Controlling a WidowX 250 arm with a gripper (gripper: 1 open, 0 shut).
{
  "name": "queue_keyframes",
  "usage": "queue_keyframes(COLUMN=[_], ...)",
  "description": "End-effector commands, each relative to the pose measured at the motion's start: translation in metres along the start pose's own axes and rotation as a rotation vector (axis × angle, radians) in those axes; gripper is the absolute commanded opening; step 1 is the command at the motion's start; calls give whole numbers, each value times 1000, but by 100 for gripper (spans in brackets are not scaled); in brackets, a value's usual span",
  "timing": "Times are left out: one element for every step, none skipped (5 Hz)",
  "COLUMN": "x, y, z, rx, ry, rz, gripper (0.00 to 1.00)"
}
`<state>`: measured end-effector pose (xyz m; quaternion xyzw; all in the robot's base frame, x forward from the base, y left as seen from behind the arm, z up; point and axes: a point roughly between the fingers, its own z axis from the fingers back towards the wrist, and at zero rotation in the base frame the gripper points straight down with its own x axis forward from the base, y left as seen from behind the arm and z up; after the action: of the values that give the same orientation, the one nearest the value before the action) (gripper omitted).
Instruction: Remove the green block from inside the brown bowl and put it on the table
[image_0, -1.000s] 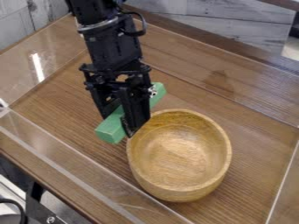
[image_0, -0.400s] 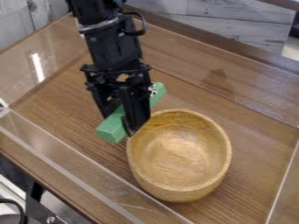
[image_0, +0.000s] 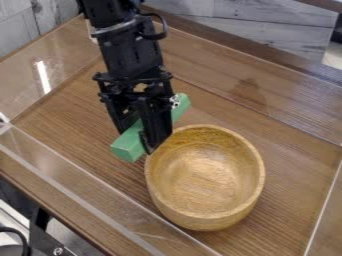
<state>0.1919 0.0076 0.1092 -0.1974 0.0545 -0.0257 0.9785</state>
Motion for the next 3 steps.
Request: queue_keyframes(x=[9, 10, 11], y=[1, 2, 3], z=[13, 13, 12], rx=[9, 5, 1], ry=[-48, -46, -43], rz=[-8, -7, -7], gripper=[0, 0, 0])
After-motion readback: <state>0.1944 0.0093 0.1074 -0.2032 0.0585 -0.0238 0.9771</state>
